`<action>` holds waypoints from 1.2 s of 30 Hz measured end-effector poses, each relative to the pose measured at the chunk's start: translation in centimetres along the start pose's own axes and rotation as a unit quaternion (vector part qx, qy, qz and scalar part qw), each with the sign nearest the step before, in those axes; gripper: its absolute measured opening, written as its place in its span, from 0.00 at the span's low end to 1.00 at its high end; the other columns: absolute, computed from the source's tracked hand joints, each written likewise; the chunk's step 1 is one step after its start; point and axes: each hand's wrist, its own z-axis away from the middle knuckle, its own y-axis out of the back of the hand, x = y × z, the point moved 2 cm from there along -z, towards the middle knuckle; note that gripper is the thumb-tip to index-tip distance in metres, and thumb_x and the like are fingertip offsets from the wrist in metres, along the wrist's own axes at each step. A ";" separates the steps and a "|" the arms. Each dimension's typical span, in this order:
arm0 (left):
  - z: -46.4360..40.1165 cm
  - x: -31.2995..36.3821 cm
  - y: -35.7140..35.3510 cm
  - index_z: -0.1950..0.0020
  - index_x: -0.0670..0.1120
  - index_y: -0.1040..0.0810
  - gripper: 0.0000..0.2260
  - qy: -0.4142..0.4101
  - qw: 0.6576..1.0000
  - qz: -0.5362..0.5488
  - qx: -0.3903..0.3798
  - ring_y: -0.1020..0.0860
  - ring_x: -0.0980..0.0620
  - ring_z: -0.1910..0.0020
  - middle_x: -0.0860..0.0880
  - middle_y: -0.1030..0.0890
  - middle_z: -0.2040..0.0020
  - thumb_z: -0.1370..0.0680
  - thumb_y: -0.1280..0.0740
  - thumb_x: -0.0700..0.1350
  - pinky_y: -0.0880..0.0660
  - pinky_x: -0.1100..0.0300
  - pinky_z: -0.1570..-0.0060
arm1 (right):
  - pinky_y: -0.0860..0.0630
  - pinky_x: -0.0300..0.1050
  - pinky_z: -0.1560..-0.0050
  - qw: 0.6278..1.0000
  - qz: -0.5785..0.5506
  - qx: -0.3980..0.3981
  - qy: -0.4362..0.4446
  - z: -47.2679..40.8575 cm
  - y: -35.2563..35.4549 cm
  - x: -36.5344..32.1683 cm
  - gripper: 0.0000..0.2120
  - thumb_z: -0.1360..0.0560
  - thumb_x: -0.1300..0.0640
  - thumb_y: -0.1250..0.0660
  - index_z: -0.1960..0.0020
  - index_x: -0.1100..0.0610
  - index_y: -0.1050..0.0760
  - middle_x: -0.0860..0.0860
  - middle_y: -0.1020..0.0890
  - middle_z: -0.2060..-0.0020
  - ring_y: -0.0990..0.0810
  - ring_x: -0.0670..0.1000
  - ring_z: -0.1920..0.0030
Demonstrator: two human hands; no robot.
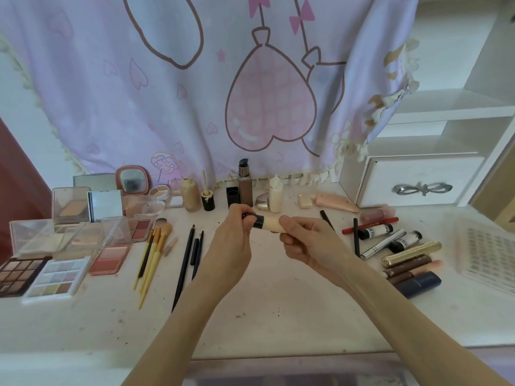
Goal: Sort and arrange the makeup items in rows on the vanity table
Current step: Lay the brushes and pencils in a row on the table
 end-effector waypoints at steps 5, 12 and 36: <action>0.1 -0.2 0.4 0.52 0.47 0.35 0.04 0.011 1.000 -0.014 0.009 0.34 0.55 0.75 0.53 0.35 0.72 0.18 0.48 0.42 0.38 0.69 0.74 | 0.38 0.35 0.71 0.996 0.049 0.037 0.061 0.1 -0.9 1.0 0.11 0.22 0.56 0.39 0.53 0.63 0.24 0.45 0.31 0.75 0.36 0.44 0.75; 0.2 -1.1 0.3 0.51 0.46 0.33 0.06 0.047 0.999 0.011 -0.014 0.34 0.56 0.73 0.52 0.33 0.70 0.18 0.48 0.43 0.38 0.67 0.72 | 0.37 0.37 0.70 0.969 0.159 0.119 0.144 -0.6 -1.5 2.6 0.09 0.22 0.58 0.39 0.58 0.53 0.23 0.45 0.31 0.74 0.35 0.44 0.73; -2.7 -3.0 -1.7 0.63 0.48 0.23 0.24 0.238 0.946 0.097 -0.197 0.30 0.58 0.79 0.55 0.27 0.74 0.21 0.50 0.61 0.33 0.68 0.79 | 0.40 0.36 0.76 0.986 0.072 0.123 0.088 -1.5 -0.2 3.2 0.16 0.22 0.52 0.38 0.66 0.55 0.39 0.45 0.36 0.77 0.40 0.44 0.77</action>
